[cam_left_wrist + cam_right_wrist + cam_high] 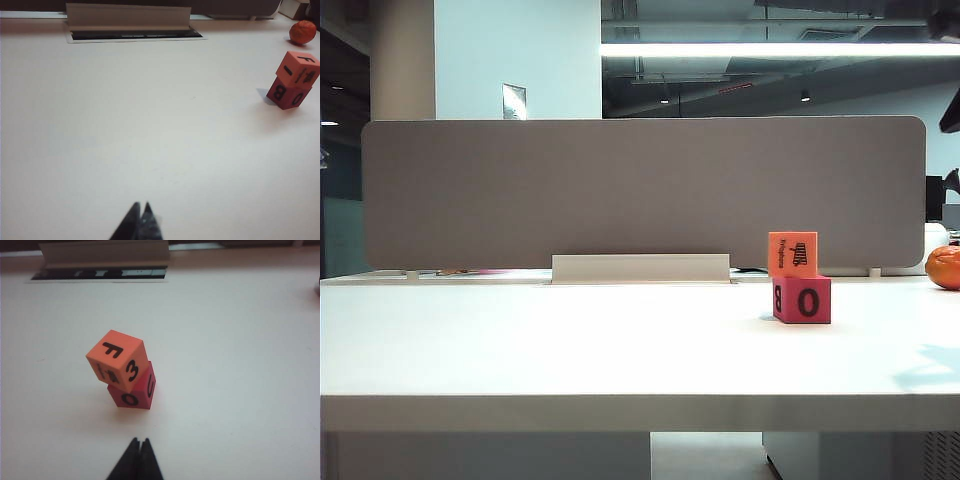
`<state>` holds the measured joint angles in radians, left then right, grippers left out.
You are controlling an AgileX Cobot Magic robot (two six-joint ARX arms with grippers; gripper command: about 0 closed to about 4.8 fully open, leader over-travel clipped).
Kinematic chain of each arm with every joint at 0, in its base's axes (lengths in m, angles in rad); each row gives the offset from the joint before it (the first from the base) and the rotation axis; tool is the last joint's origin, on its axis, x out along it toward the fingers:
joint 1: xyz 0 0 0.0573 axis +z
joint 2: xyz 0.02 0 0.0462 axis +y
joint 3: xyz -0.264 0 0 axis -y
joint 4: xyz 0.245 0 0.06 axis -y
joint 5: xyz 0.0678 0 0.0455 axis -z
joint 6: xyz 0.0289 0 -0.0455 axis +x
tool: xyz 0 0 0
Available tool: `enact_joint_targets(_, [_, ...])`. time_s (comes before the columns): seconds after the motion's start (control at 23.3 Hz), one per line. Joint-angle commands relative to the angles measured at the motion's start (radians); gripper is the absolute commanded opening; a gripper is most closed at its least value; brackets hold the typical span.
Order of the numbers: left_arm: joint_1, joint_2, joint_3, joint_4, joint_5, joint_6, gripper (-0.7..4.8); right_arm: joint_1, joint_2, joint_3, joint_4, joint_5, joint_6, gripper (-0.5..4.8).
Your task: Stack one letter block on top of another letter block.
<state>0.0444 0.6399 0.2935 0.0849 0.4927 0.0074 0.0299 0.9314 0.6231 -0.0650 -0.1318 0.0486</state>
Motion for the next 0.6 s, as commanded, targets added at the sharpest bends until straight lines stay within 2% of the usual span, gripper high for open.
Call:
enact_joint_targets(0.04, [0.000,-0.001,0.004,0.000,-0.002,0.003,-0.06,0.001,-0.063,-0.038,0.023,0.000,0.018,-0.02])
enact_joint_targets(0.26, [0.000,-0.002,0.004,-0.001,-0.001,0.003,-0.06,0.001,-0.185,-0.115,0.005,0.003,0.132,-0.02])
enact_joint_targets(0.43, [0.000,-0.001,0.004,-0.001,-0.001,0.003,-0.06,0.001,-0.258,-0.190,-0.006,0.000,0.135,-0.02])
enact_joint_targets(0.6, [0.000,-0.002,0.004,-0.001,-0.001,0.004,-0.06,0.001,-0.268,-0.192,-0.036,-0.002,0.135,-0.01])
